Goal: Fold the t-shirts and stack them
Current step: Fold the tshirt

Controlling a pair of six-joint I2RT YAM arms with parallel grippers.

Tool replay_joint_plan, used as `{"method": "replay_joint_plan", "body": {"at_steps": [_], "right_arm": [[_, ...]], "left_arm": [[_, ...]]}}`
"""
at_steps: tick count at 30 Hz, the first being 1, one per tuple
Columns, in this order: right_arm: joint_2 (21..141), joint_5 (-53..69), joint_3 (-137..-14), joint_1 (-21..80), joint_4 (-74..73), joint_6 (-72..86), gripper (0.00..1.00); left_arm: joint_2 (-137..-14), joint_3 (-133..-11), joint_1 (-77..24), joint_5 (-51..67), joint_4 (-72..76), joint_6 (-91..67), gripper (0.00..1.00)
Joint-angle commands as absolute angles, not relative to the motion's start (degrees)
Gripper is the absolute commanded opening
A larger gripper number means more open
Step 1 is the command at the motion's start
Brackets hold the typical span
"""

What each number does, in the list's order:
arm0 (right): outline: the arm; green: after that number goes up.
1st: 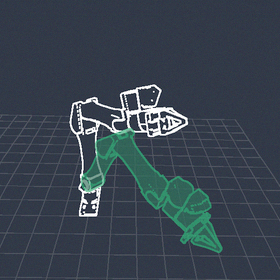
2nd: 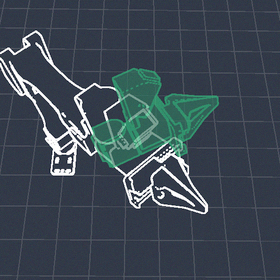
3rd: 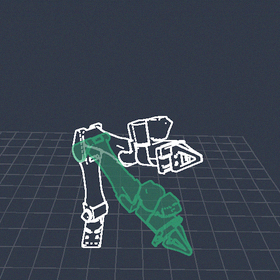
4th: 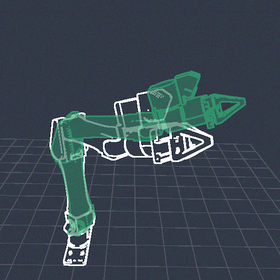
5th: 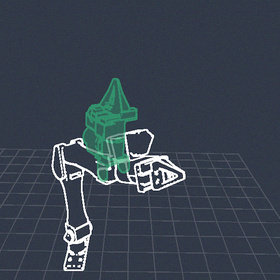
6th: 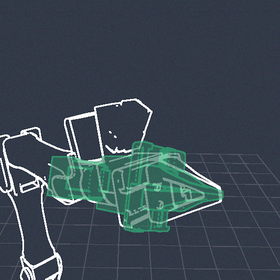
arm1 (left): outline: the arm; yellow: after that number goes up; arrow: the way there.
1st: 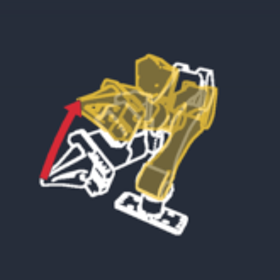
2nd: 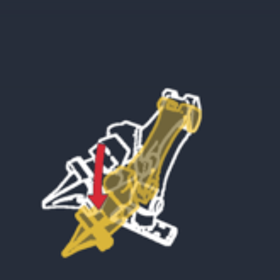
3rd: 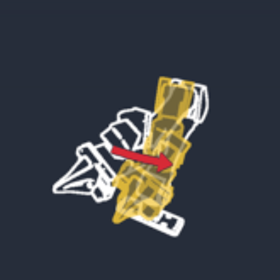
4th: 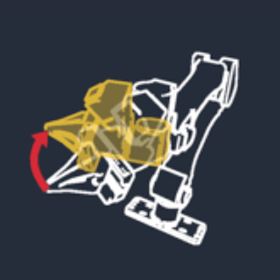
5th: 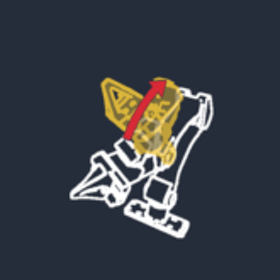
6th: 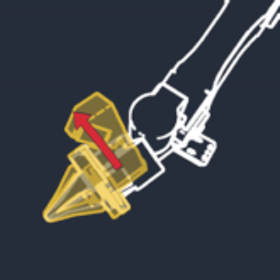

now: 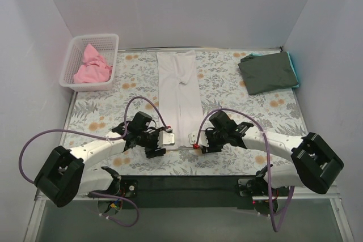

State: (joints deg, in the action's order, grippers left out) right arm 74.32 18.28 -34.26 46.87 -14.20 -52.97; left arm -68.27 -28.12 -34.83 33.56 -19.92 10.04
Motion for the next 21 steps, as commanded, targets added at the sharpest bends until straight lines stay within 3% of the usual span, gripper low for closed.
{"method": "replay_joint_plan", "body": {"at_steps": [1,8,10,11,13,15,18,21], "right_arm": [[75.4,18.1,-33.2,47.5,-11.3,-54.9,0.45],[78.1,17.5,-32.1,47.7,-11.2,-56.2,0.32],[78.9,17.1,-32.6,47.7,-11.2,-55.6,0.23],[79.6,16.6,-32.9,47.7,-11.3,-54.9,0.13],[80.1,15.9,-33.7,47.6,-12.2,-54.3,0.01],[80.0,15.8,-34.4,47.7,-13.0,-53.4,0.01],[78.1,17.7,-35.7,47.7,-16.1,-51.6,0.01],[74.2,19.4,-36.6,47.7,-19.7,-49.6,0.01]], "left_arm": [[-69.0,-27.0,-35.5,31.3,-17.4,11.3,0.54],[-71.9,-25.4,-35.6,28.2,-16.0,12.3,0.48],[-72.4,-25.4,-35.7,28.0,-15.7,12.0,0.42],[-72.7,-25.6,-35.6,27.8,-15.8,12.0,0.38],[-73.1,-25.6,-35.6,27.3,-16.0,12.4,0.23],[-73.0,-25.6,-35.6,27.4,-16.9,13.4,0.08],[-70.9,-26.4,-35.7,28.8,-19.2,13.3,0.0],[-68.2,-27.9,-35.7,32.1,-23.5,12.7,0.0]]}}
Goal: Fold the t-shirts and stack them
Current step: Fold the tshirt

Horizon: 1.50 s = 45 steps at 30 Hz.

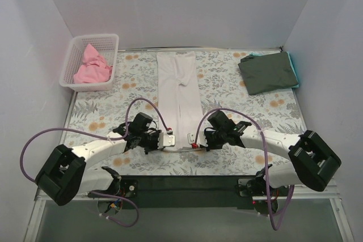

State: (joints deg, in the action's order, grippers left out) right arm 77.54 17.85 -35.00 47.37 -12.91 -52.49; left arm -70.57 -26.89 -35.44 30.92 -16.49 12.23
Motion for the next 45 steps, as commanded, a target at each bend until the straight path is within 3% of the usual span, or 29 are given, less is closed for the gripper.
{"method": "replay_joint_plan", "body": {"at_steps": [1,13,21,45], "right_arm": [[73.2,20.0,-37.1,47.7,-20.2,-49.0,0.01],[74.5,17.0,-45.4,43.9,-21.6,-49.6,0.01],[83.9,18.4,-55.5,36.7,-20.2,-54.7,0.01],[109.2,20.6,-82.2,28.0,-18.5,-60.3,0.01]], "left_arm": [[-66.2,-28.9,-35.7,33.0,-24.5,11.9,0.0],[-66.8,-36.6,-30.0,33.9,-25.2,6.4,0.0],[-76.5,-45.1,-23.8,34.0,-19.0,7.7,0.0],[-104.3,-67.6,-15.4,30.9,-5.5,11.4,0.0]]}}
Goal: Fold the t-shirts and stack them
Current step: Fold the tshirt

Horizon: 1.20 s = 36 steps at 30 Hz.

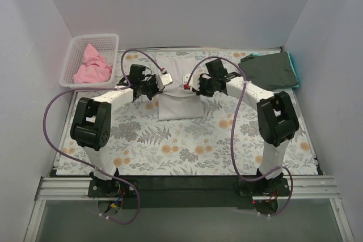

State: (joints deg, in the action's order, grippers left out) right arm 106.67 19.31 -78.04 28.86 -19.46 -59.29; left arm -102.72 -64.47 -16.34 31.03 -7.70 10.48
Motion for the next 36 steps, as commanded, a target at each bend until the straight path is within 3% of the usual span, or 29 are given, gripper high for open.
{"method": "replay_joint_plan", "body": {"at_steps": [1,10,11,12,14,17,19,21,23,26,31,36], "right_arm": [[110.0,20.6,-83.0,27.9,-18.4,-60.4,0.01],[119.6,18.5,-92.3,26.2,-18.4,-58.6,0.02],[119.7,17.5,-92.7,26.2,-18.3,-57.5,0.17],[119.9,17.1,-93.6,26.2,-18.3,-56.8,0.26],[119.3,16.5,-94.5,25.9,-18.2,-54.5,0.48],[117.3,16.7,-95.7,25.2,-18.3,-51.9,0.52],[116.0,16.9,-95.7,24.7,-18.5,-49.5,0.52],[114.2,17.8,-95.5,24.3,-19.4,-47.5,0.5],[113.0,19.7,-95.1,24.3,-20.3,-46.2,0.42],[113.1,23.2,-95.5,24.3,-21.9,-42.1,0.33],[116.3,28.2,-99.2,24.8,-26.9,-37.9,0.27],[111.6,31.5,-90.8,25.0,-29.4,-42.9,0.31]], "left_arm": [[-105.2,-69.5,-15.3,30.9,-5.4,11.4,0.0],[-114.0,-75.7,-14.5,28.6,-4.5,10.1,0.02],[-114.1,-75.8,-14.5,28.3,-4.6,10.0,0.06],[-114.1,-75.8,-14.3,27.9,-4.6,9.4,0.19],[-113.7,-75.7,-14.2,27.0,-4.7,8.4,0.25],[-111.1,-75.5,-13.5,27.3,-5.8,5.4,0.38],[-108.0,-74.3,-13.0,28.0,-6.9,4.1,0.46],[-105.4,-71.6,-13.0,28.5,-7.6,3.5,0.47],[-101.7,-69.7,-13.0,29.7,-8.2,2.6,0.55],[-97.6,-66.2,-13.4,32.0,-8.6,1.0,0.56],[-93.5,-60.4,-17.7,31.4,-9.4,1.4,0.56],[-91.0,-55.6,-18.0,33.0,-10.6,-1.4,0.54]]}}
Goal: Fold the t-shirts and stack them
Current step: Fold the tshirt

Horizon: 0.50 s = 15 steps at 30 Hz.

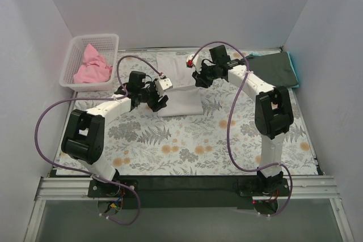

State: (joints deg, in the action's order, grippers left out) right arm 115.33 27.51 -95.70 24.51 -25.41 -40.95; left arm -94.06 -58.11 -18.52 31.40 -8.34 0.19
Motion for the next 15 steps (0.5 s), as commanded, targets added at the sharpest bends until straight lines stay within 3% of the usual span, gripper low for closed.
{"method": "replay_joint_plan", "body": {"at_steps": [1,6,15], "right_arm": [[108.7,31.0,-88.1,25.1,-29.4,-44.6,0.32],[100.9,27.6,-72.9,28.2,-28.0,-54.7,0.36],[98.3,22.7,-65.0,31.6,-17.1,-55.8,0.38]], "left_arm": [[-90.4,-54.8,-18.0,34.0,-10.8,-0.4,0.53],[-88.8,-49.8,-18.5,34.8,-11.8,5.3,0.53],[-90.0,-47.6,-20.9,33.3,-10.2,10.6,0.52]]}}
